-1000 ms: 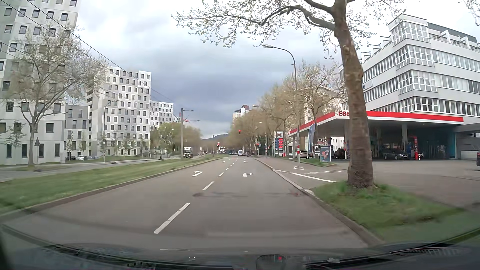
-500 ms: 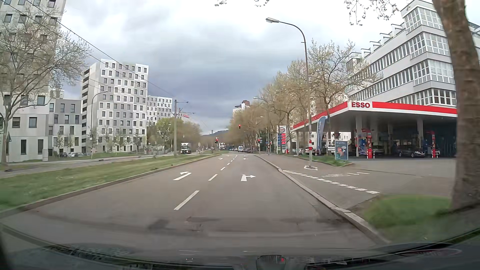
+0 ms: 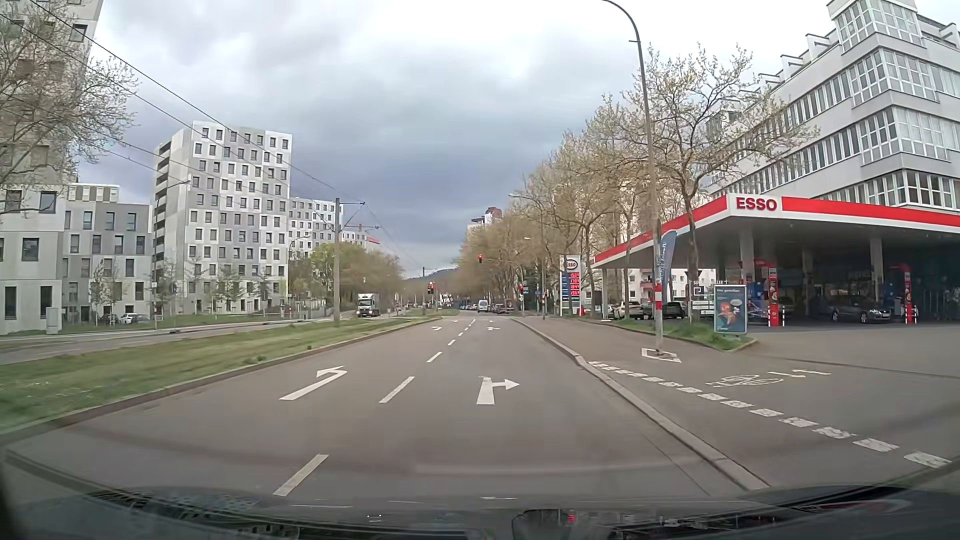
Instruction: Follow the waypoints while adhering to traffic rules and regulations
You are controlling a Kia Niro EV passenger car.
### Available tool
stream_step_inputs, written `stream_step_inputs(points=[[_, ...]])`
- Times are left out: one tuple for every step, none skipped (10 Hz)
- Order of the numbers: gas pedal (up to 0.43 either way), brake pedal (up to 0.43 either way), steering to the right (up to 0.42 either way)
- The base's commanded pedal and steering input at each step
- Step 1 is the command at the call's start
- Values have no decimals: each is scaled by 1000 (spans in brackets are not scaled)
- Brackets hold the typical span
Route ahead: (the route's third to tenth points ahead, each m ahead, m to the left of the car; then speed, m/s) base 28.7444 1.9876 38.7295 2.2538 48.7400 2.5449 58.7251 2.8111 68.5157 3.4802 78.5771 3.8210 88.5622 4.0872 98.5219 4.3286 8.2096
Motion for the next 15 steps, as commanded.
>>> stream_step_inputs(points=[[39,0,-1],[39,0,-2],[39,0,-2],[39,0,-2],[39,0,-2],[39,0,-2],[39,0,-2],[39,0,-2],[39,0,-2],[39,0,-3],[39,0,-3],[39,0,-3],[39,0,-3],[39,0,-3],[39,0,-3]])
